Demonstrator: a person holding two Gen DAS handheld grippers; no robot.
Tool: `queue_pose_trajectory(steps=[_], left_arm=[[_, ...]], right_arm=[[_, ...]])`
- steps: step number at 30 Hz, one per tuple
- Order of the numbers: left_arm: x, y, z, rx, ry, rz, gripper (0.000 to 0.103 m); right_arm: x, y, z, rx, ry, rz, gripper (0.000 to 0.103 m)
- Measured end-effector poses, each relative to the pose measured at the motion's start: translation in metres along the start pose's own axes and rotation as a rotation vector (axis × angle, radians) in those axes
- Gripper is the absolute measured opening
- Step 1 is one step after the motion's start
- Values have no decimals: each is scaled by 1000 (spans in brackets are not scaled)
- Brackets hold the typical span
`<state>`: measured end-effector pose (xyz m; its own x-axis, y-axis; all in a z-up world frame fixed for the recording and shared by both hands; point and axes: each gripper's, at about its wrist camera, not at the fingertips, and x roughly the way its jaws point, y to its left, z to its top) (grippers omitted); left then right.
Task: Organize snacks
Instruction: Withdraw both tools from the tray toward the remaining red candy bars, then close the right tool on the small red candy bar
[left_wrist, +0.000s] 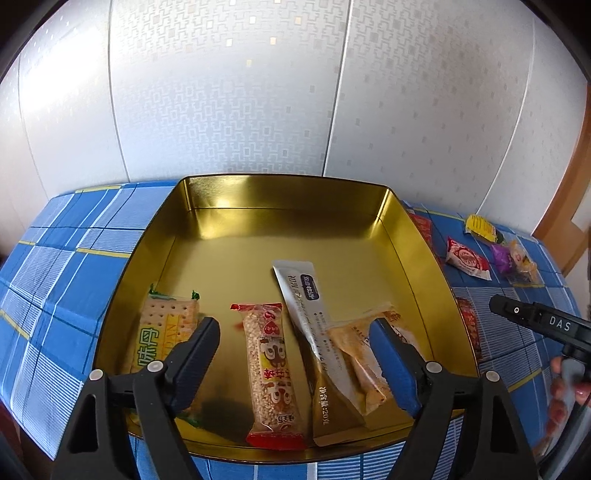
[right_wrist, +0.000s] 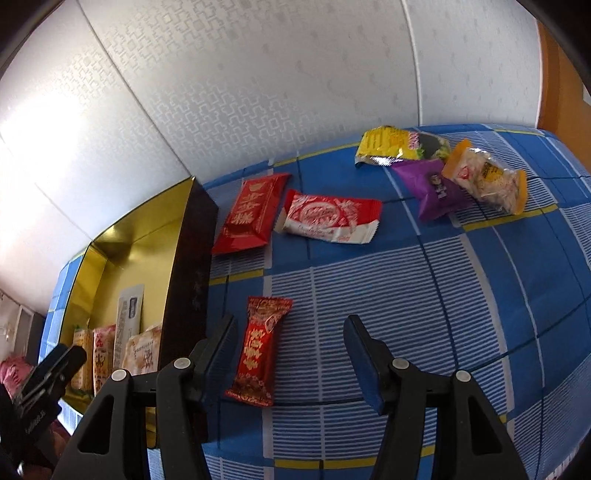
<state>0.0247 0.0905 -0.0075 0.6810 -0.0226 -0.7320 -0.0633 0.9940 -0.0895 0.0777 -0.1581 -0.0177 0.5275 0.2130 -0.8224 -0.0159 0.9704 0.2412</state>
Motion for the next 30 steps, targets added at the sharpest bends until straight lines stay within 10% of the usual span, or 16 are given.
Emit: queue_pose_trajectory(steps=[6,14,30], left_arm=[[-1,-4,2,-25,-2,-26,86],[-4,-20,4,-6,-9,-56,86],[2,-94,4,125,-25,-150,86]], right_arm=[[17,17,-8,-92,44,-3,60],[27,13,-15,-169,93,-74,26],[-8,-83,-21,-28,63,-145,25]])
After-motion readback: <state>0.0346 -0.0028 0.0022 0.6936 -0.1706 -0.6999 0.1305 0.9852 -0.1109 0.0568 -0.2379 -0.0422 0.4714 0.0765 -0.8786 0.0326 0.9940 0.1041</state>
